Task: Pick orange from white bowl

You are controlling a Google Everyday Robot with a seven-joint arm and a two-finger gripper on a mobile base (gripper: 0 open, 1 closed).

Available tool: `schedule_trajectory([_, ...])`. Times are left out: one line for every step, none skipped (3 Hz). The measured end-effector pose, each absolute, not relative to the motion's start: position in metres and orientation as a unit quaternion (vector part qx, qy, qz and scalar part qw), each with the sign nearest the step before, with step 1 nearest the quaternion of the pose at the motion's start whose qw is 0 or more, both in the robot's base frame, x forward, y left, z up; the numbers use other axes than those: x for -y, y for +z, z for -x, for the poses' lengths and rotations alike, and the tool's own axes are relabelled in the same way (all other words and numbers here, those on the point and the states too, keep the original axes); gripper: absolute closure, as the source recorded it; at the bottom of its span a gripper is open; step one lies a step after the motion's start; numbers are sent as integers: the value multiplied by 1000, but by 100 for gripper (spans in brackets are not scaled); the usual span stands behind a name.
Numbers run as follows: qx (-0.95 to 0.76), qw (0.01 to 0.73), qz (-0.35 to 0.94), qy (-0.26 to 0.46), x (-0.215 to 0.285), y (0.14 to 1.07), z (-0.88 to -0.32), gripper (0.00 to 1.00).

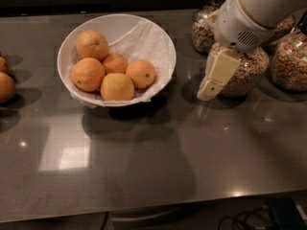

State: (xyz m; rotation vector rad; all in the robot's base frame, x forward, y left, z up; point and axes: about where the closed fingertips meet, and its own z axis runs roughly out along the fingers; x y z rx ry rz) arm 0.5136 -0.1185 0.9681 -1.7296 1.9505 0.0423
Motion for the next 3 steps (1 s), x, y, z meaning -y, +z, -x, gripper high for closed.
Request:
schedule_trajectory([-721,266,640,15,118,969,-514,0])
schedule_trajectory([-709,274,650,12,111,969,-519,0])
schedule_trajectory([-684,298,665,19,84,966,-554,0])
